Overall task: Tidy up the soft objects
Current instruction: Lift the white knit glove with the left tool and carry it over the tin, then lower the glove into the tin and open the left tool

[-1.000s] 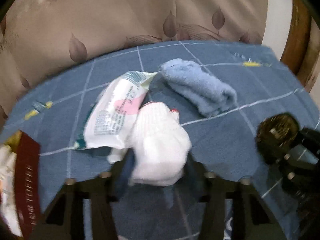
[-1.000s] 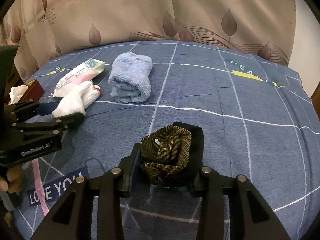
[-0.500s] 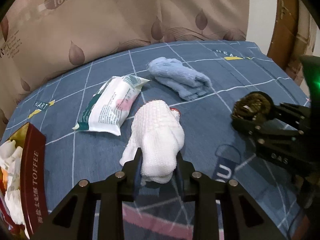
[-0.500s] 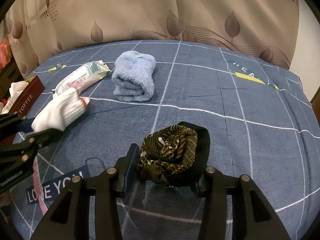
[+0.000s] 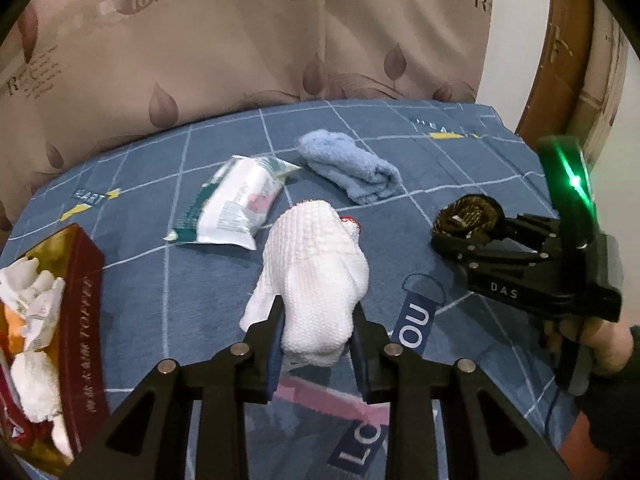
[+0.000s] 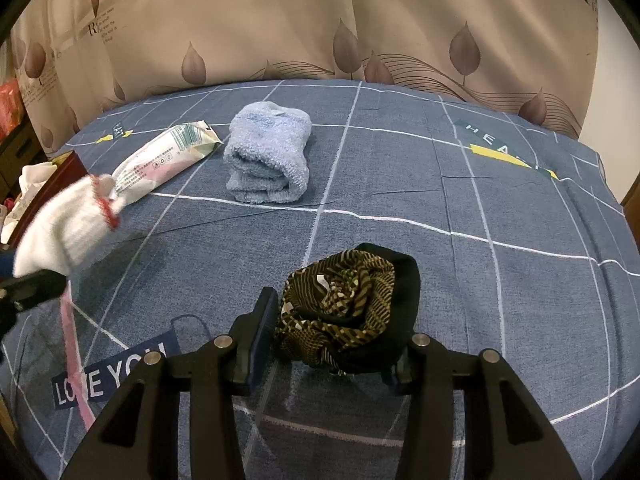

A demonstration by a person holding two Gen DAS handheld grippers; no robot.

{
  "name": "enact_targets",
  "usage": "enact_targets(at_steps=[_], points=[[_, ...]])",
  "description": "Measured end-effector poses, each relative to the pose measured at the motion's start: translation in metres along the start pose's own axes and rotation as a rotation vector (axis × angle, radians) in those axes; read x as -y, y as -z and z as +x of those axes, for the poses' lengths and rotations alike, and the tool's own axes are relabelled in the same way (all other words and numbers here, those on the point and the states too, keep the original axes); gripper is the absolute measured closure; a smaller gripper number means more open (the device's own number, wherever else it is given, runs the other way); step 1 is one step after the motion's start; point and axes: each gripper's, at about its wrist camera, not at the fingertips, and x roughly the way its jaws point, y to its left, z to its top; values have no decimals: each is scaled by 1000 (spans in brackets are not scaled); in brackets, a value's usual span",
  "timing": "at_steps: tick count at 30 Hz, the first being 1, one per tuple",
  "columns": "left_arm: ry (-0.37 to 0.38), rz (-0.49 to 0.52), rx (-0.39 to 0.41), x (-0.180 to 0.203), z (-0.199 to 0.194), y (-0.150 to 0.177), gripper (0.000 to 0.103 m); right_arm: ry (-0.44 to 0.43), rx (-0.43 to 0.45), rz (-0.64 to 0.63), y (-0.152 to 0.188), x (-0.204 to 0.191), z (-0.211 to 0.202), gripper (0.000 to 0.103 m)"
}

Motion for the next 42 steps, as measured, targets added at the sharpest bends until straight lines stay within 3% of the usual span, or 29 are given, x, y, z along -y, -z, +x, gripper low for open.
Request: enact_targets(at_steps=[5,11,23,34,42], points=[[-19,1,26,-8,-21,0,74,0,0,0,0,1,0,59],[-95,29,76,-27,-52,1,74,0,0,0,0,0,0,59],[-275,-70,121,-111,-107,8,74,1,0,-1,0,0,0,59],[-437,-194,99,-197,-123,23,74,3,0,-3,0,0,0,59],[-438,-226,48,-220,-105,30,74,3,0,-4,0,1,0,59]])
